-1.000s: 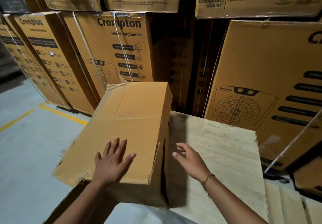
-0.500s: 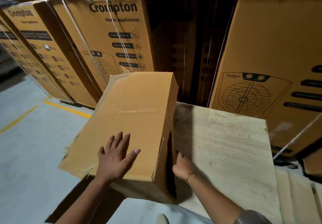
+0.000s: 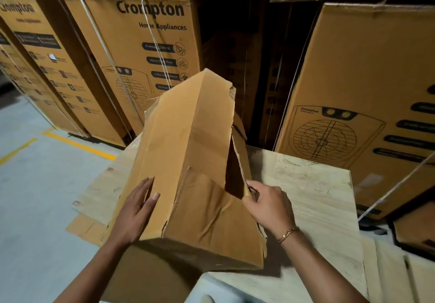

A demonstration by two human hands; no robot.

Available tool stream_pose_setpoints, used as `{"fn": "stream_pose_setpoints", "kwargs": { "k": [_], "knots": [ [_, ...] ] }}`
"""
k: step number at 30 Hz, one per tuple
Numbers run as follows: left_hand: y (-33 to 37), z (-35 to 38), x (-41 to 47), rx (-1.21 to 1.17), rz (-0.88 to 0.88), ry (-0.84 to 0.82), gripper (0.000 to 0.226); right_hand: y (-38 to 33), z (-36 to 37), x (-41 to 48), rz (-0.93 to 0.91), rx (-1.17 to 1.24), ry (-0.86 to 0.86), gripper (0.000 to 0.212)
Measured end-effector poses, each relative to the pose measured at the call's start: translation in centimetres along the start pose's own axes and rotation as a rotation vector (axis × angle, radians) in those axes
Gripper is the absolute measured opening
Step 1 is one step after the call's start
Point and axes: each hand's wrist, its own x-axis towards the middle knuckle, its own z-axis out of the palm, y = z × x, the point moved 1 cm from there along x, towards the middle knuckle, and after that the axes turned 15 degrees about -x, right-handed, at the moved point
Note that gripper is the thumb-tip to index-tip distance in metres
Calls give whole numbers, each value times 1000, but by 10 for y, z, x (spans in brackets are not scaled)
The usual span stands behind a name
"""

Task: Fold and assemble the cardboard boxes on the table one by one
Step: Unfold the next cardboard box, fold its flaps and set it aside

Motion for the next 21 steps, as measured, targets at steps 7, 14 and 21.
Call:
{"fn": "stream_pose_setpoints", "kwargs": {
  "k": [7,14,21],
  "knots": [
    [20,-9,-16,-225,-274,47,124,-63,-3,-5,-225,-287,87,30],
    [60,-20,-16,-286,-413,-41,102,-96,39,-9,-303,-307,-12,39],
    [57,-20,-24,467,-100,21,70,-84,56,2,-317,-216,-225,80]
  ]
}}
